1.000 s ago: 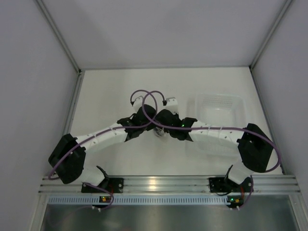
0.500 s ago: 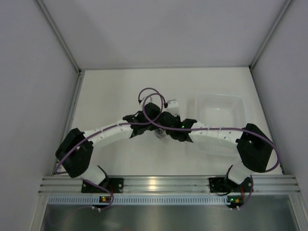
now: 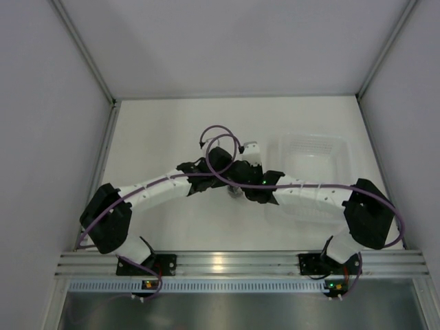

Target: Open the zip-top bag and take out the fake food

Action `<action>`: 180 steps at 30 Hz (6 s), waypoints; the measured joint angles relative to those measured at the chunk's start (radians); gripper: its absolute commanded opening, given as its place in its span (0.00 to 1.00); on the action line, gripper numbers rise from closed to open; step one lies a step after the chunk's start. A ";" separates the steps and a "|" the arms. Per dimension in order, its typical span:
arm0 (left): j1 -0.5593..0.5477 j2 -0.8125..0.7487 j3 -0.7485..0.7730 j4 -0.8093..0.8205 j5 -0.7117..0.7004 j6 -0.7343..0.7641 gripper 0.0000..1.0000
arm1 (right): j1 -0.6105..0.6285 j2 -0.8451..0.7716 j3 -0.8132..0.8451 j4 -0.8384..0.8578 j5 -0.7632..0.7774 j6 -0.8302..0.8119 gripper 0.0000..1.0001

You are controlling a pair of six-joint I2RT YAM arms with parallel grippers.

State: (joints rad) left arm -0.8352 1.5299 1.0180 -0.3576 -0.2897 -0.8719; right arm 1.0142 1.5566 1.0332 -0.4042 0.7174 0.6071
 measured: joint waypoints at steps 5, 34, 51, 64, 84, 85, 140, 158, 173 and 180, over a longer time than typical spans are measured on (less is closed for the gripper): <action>-0.002 0.000 0.004 -0.035 -0.009 0.006 0.29 | 0.006 0.000 0.000 -0.016 0.014 -0.012 0.00; -0.070 -0.280 -0.164 0.099 -0.006 -0.261 0.19 | 0.161 0.019 0.092 -0.031 0.158 0.018 0.00; -0.097 -0.222 -0.355 0.377 -0.070 -0.536 0.10 | 0.167 0.031 -0.027 0.003 0.072 0.080 0.00; -0.094 -0.098 -0.263 0.354 -0.041 -0.466 0.11 | 0.120 -0.001 -0.086 0.021 0.061 -0.056 0.00; -0.109 -0.014 -0.137 0.258 -0.064 -0.284 0.14 | 0.098 -0.069 -0.138 0.092 0.048 -0.092 0.00; -0.111 -0.011 -0.137 0.259 -0.063 -0.284 0.14 | 0.098 -0.071 -0.145 0.099 0.043 -0.093 0.00; -0.200 -0.224 -0.403 0.272 -0.190 -0.575 0.07 | 0.137 -0.110 -0.012 0.179 -0.090 -0.290 0.00; -0.200 -0.152 -0.268 0.179 -0.217 -0.174 0.40 | 0.021 -0.123 -0.096 0.233 -0.358 -0.204 0.00; -0.200 -0.058 -0.242 0.244 -0.189 -0.030 0.43 | -0.017 -0.145 -0.094 0.148 -0.400 -0.213 0.00; -0.200 -0.026 -0.212 0.300 -0.200 0.041 0.56 | -0.049 -0.140 -0.015 0.008 -0.420 -0.243 0.00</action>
State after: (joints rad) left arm -1.0348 1.5040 0.8059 -0.0578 -0.4896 -0.8307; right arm 0.9653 1.4170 1.0183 -0.3958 0.2977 0.3645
